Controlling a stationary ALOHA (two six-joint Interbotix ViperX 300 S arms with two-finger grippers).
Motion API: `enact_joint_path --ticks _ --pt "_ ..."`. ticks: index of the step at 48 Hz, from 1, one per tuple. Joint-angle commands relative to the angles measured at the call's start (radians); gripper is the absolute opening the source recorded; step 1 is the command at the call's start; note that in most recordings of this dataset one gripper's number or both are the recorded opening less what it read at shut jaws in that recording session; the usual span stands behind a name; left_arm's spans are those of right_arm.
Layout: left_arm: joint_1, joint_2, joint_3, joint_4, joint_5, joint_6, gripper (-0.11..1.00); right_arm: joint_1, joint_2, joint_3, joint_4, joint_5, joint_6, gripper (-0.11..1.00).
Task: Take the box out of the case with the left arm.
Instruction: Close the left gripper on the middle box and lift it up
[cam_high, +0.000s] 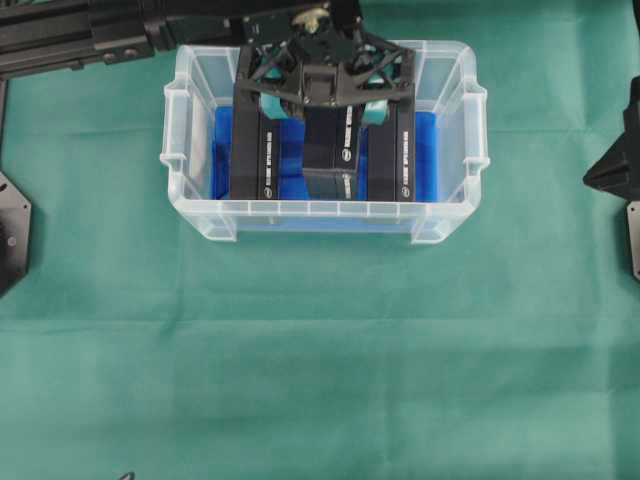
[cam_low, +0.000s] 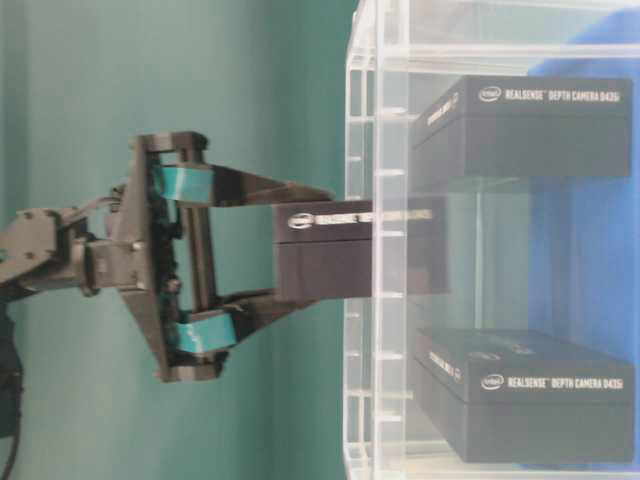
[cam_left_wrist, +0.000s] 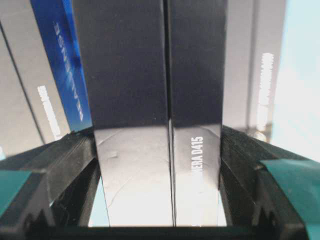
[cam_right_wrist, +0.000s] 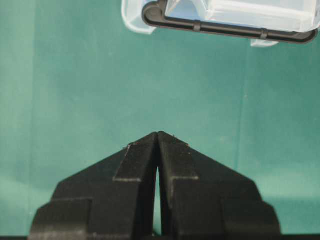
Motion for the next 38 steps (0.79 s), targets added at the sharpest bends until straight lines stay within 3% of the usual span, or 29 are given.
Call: enact_joint_path --ticks 1,23,38 --pt "0.003 -0.018 -0.074 0.003 0.04 0.0 0.63 -0.002 0.003 -0.012 -0.002 -0.005 0.002 0.03" --pt "0.009 -0.029 -0.229 0.006 0.183 -0.003 0.62 -0.002 0.005 -0.011 -0.002 -0.008 0.002 0.03" --pt "0.009 -0.032 -0.239 0.006 0.213 -0.008 0.62 -0.002 0.005 -0.011 -0.002 -0.006 0.006 0.03"
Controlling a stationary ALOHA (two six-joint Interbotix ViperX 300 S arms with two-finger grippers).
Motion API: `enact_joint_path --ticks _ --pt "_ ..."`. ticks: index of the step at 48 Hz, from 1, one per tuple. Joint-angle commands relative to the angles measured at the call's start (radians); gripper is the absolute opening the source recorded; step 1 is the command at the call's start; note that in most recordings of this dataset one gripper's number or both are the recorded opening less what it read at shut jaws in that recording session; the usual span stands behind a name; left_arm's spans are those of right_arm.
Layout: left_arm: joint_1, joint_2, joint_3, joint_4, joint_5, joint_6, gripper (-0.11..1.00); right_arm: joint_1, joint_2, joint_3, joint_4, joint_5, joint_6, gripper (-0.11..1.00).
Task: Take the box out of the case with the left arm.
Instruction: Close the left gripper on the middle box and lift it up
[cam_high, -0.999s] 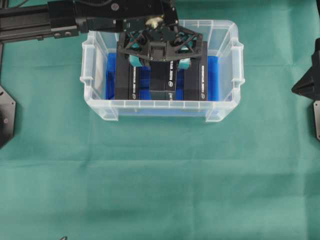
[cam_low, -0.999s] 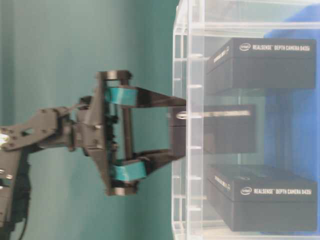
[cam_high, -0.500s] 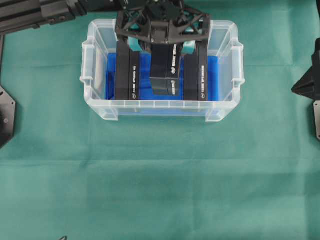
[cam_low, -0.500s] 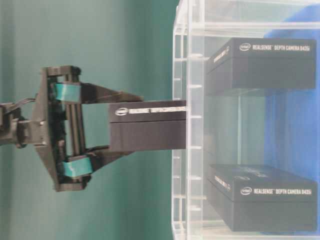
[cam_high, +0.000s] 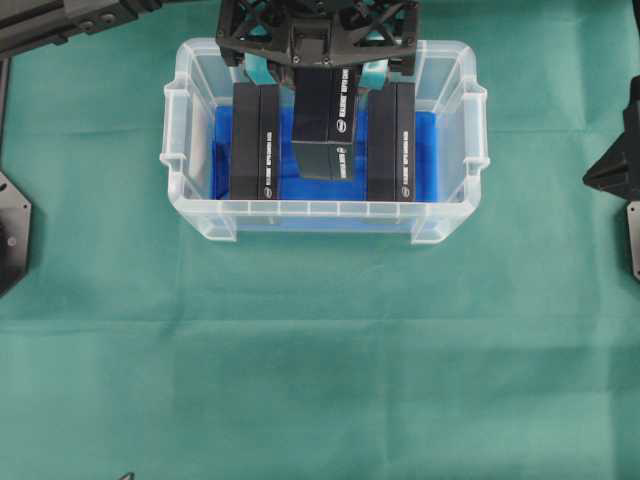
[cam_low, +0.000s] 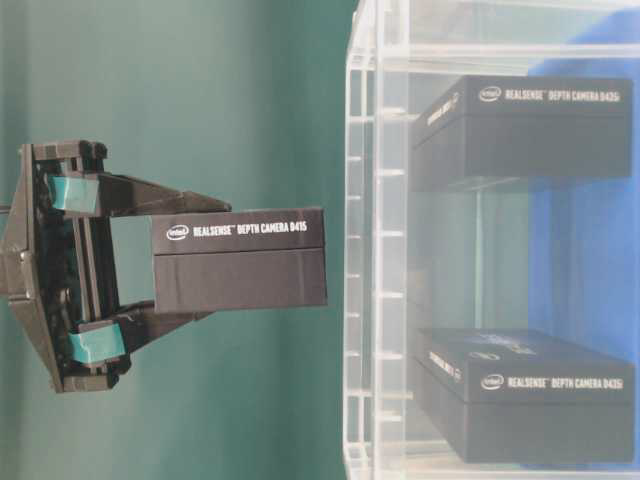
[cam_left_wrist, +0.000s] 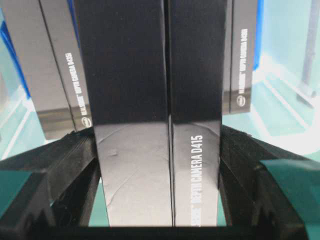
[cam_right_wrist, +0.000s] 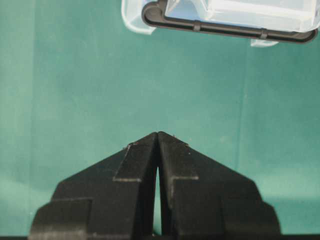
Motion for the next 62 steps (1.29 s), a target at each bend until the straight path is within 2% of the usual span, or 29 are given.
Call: enact_joint_path --ticks 1,62 --pt "0.003 -0.037 -0.031 0.005 0.0 -0.002 0.62 -0.002 0.003 -0.011 -0.003 -0.005 0.003 0.03" --pt "-0.002 -0.051 -0.018 0.006 0.005 -0.003 0.62 -0.002 0.0 -0.012 -0.003 -0.002 0.003 0.03"
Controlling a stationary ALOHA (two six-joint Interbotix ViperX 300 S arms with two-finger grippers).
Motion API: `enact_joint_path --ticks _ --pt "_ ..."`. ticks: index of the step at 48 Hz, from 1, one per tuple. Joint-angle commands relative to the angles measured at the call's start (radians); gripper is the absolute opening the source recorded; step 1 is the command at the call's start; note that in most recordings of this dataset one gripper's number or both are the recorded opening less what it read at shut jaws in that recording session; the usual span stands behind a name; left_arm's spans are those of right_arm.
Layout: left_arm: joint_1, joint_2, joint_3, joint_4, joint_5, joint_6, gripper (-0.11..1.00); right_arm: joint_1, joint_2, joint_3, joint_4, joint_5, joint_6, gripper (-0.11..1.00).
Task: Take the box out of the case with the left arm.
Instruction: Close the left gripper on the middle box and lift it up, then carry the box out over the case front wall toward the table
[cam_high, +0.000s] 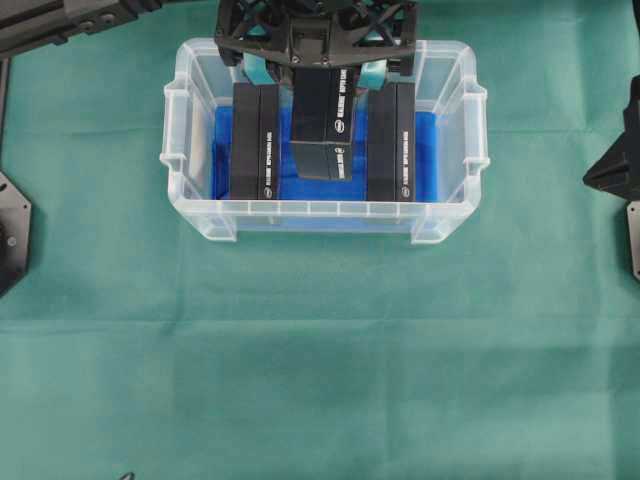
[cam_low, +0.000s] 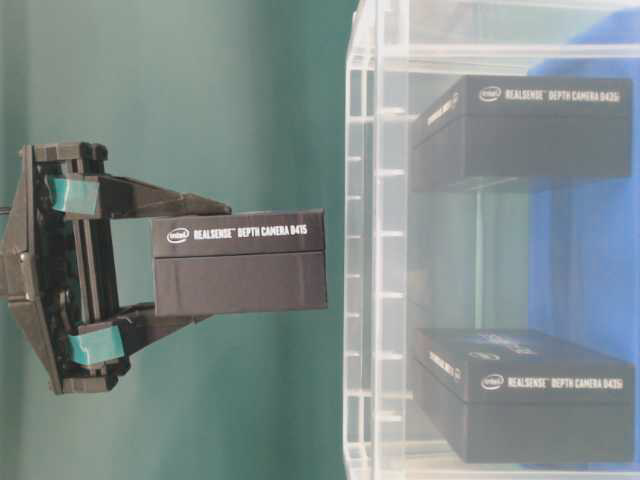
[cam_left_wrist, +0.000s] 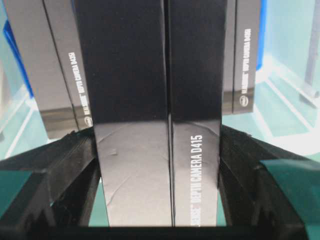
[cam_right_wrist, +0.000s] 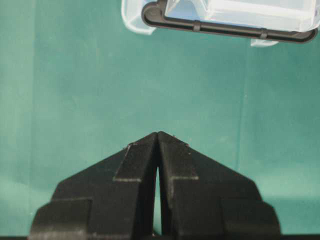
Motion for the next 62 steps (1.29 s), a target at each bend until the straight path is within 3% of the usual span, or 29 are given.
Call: enact_joint_path --ticks 1,17,31,62 --pt "-0.003 -0.052 -0.02 0.005 -0.003 -0.003 0.62 0.0 0.002 -0.012 -0.002 -0.002 0.003 0.03" --pt "-0.089 -0.075 0.0 0.003 -0.003 -0.109 0.62 -0.002 0.0 -0.012 -0.002 -0.003 0.002 0.03" --pt "-0.198 -0.1 0.043 0.005 -0.009 -0.247 0.62 -0.002 0.002 -0.012 -0.002 -0.002 -0.003 0.03" --pt "-0.466 -0.091 0.038 0.015 -0.014 -0.584 0.62 -0.002 0.0 -0.012 -0.009 0.006 -0.005 0.03"
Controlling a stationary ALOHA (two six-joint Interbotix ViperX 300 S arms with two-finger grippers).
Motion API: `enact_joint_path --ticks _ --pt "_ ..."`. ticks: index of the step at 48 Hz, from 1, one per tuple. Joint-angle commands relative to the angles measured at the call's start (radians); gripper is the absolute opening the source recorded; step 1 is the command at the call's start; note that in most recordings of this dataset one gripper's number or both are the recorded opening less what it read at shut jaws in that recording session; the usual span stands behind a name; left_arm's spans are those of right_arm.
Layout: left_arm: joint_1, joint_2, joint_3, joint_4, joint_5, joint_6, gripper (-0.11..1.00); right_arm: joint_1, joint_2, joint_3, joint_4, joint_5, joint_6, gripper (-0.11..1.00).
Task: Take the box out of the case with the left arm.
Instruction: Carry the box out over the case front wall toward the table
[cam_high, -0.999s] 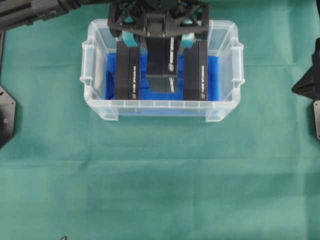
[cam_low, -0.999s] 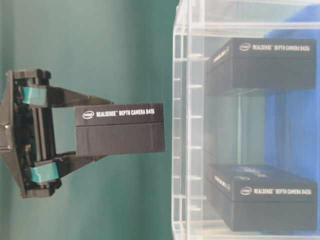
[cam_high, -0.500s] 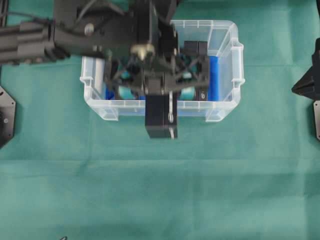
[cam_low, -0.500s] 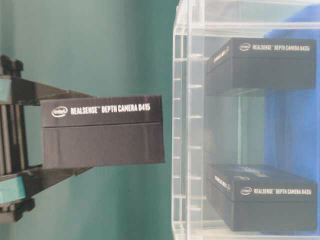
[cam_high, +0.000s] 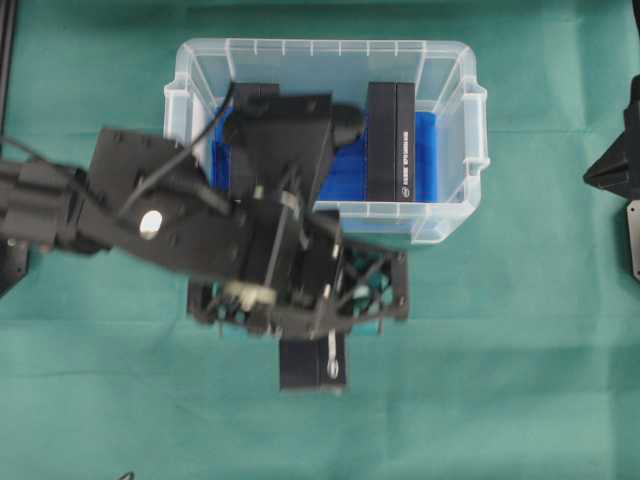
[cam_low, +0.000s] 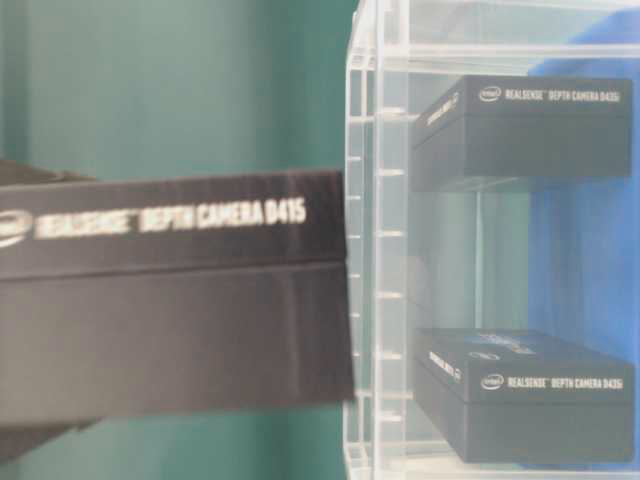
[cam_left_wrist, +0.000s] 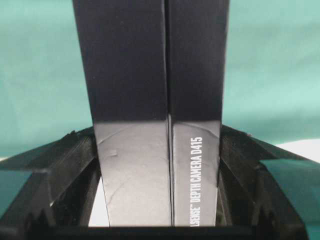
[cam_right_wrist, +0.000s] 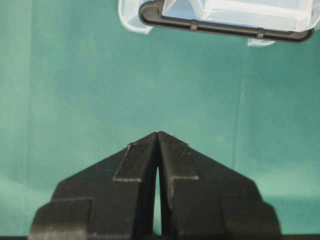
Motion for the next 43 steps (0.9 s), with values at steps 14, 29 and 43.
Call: enact_joint_path --ticks 14,29,43 --pt "-0.049 -0.043 -0.012 0.021 -0.005 -0.051 0.62 -0.002 0.005 -0.012 -0.014 0.008 -0.002 0.03" --pt "-0.055 -0.049 0.072 0.038 -0.025 -0.048 0.62 -0.002 0.003 -0.014 -0.014 0.008 0.0 0.03" --pt "-0.058 -0.058 0.265 0.057 -0.229 -0.052 0.62 -0.002 0.002 -0.012 -0.014 0.008 0.002 0.03"
